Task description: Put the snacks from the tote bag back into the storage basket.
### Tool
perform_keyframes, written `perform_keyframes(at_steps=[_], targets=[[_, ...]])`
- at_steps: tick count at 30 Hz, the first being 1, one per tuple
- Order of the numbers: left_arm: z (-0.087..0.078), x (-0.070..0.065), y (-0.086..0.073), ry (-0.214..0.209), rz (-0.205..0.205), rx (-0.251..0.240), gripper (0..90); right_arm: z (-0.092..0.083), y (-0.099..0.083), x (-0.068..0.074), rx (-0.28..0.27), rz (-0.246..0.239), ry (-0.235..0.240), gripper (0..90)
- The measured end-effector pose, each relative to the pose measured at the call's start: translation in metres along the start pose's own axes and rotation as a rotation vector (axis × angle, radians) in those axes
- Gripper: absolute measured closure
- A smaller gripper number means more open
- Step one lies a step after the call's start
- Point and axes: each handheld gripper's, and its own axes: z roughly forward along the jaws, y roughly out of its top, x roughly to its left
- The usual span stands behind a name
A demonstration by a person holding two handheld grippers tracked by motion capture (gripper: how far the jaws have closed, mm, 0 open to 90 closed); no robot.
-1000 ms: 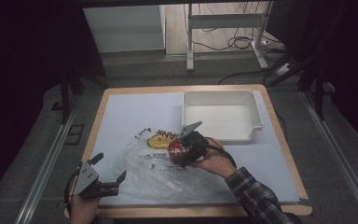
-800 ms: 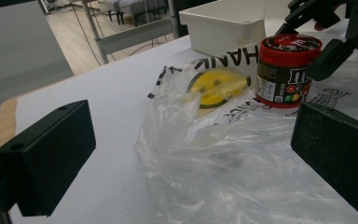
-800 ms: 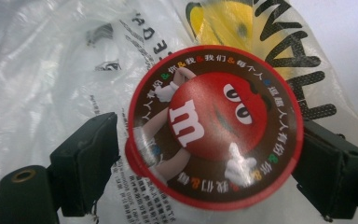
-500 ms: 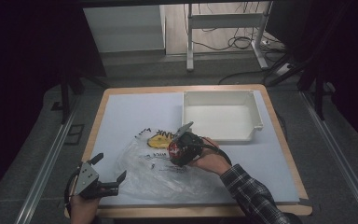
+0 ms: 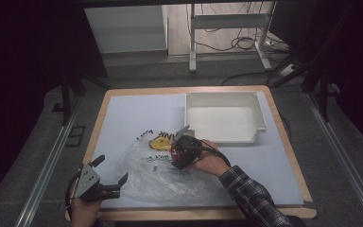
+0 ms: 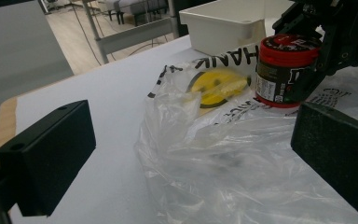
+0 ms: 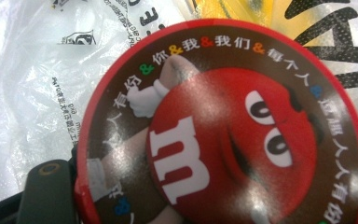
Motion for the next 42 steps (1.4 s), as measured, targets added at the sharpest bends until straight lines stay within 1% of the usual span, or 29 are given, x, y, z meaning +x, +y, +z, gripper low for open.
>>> perform_keyframes(at_steps=[4, 10, 16, 22, 28, 31, 37, 42], targets=[[0.000, 0.000, 0.000, 0.000, 0.002, 0.001, 0.0, 0.000, 0.001, 0.001, 0.007, 0.001, -0.006, 24.1], [0.000, 0.000, 0.000, 0.001, 0.001, 0.000, 0.0, -0.002, 0.001, 0.000, 0.009, 0.010, 0.000, 25.0], [0.000, 0.000, 0.000, 0.002, 0.001, -0.001, 0.0, -0.005, 0.002, 0.003, 0.005, -0.009, 0.000, 25.5], [0.000, 0.000, 0.000, 0.000, -0.001, -0.003, 0.0, -0.012, 0.005, 0.006, -0.007, -0.024, 0.011, 25.6], [0.000, 0.000, 0.000, -0.002, 0.001, -0.001, 0.0, -0.018, 0.006, 0.007, 0.004, -0.042, 0.024, 25.6], [0.000, 0.000, 0.000, -0.002, 0.001, 0.000, 0.0, -0.020, 0.006, 0.006, 0.004, -0.045, 0.024, 25.6], [0.000, 0.000, 0.000, -0.001, 0.001, 0.000, 0.0, -0.027, 0.008, 0.006, -0.001, -0.042, 0.036, 25.6], [0.000, 0.000, 0.000, -0.001, 0.000, 0.000, 0.0, -0.034, 0.009, 0.005, -0.004, -0.041, 0.034, 25.7]])
